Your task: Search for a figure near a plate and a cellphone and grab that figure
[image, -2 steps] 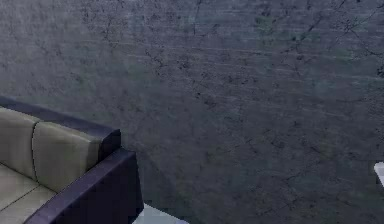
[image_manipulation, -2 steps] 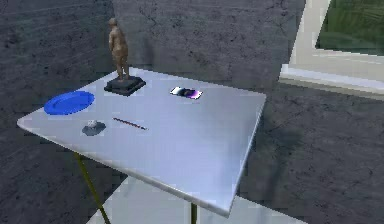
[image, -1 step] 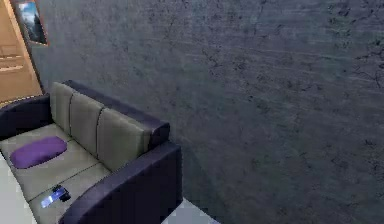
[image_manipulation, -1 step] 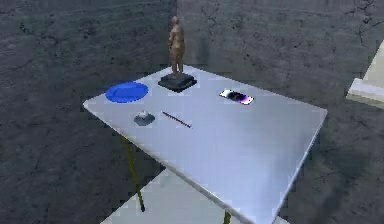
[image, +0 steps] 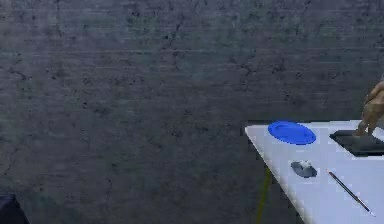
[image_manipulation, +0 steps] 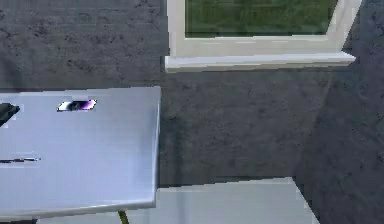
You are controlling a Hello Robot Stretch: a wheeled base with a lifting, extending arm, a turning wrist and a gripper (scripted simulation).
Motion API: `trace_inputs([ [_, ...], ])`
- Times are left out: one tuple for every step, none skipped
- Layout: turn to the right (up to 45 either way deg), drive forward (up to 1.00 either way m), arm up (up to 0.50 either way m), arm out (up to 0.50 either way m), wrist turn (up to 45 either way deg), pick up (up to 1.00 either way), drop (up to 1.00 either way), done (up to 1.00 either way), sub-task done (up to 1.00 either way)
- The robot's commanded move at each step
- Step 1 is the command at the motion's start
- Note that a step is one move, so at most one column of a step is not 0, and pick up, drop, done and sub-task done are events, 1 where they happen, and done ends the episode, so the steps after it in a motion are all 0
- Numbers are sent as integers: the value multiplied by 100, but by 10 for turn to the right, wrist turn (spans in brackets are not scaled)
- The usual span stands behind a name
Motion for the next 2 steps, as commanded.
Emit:
trace_inputs([
  [450, 0, 0, 0, 0, 0, 0, 0, 0],
  [450, 0, 0, 0, 0, 0, 0, 0, 0],
])
